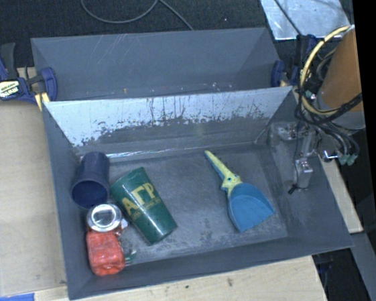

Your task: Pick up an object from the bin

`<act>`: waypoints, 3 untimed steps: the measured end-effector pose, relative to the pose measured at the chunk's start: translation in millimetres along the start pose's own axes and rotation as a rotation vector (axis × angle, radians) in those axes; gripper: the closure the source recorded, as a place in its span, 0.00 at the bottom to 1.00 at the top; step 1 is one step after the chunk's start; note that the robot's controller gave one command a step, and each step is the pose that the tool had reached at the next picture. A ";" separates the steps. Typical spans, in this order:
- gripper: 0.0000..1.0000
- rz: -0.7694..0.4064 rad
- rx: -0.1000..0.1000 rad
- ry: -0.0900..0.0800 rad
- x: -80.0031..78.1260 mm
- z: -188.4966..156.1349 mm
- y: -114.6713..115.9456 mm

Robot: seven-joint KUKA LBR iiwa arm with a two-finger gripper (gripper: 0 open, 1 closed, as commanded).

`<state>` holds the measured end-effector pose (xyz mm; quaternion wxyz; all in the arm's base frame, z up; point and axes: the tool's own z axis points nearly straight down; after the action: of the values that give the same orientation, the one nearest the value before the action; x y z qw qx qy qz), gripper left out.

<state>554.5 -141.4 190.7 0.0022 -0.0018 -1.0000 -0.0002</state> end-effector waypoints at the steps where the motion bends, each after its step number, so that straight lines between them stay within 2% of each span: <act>1: 0.00 -0.003 0.001 -0.008 -1.7 -5.0 0.7; 2: 0.00 0.027 0.002 -0.011 13.4 53.6 13.2; 3: 0.00 0.056 -0.001 -0.001 23.6 85.2 19.0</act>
Offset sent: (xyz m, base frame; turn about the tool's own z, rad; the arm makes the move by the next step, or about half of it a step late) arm -0.0330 0.0287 -0.1207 0.0578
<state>530.7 -122.3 105.6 0.0019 -0.0297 -0.9996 -0.0004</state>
